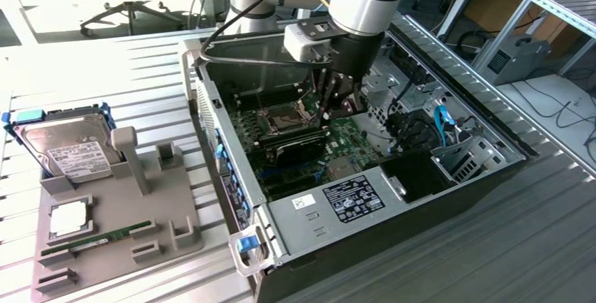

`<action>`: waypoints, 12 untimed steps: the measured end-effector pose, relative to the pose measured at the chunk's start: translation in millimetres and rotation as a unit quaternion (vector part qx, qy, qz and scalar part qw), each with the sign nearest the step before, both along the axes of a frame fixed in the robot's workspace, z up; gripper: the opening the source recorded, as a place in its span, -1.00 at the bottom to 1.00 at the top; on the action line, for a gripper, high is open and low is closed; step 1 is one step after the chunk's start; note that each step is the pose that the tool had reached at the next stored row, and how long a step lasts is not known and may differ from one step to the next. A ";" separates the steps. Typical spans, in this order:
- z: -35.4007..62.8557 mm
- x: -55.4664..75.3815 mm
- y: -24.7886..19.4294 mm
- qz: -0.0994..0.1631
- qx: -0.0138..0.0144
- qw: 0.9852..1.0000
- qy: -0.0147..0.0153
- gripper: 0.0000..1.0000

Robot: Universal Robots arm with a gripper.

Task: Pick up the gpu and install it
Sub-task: 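Press down on the gpu until it lock into place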

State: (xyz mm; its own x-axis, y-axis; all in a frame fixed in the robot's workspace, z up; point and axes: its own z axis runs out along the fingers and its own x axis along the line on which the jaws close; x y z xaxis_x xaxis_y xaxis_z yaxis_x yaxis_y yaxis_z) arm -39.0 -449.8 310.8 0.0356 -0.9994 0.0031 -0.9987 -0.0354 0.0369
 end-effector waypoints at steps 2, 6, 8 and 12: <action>0.0 0.0 0.0 0.000 0.000 1.000 0.000 -0.79; -2.1 -5.6 0.0 0.000 0.000 1.000 0.000 -0.79; -3.1 -10.7 0.0 0.000 0.000 1.000 0.000 -0.79; -4.4 -28.4 0.0 0.000 0.000 1.000 0.000 -0.79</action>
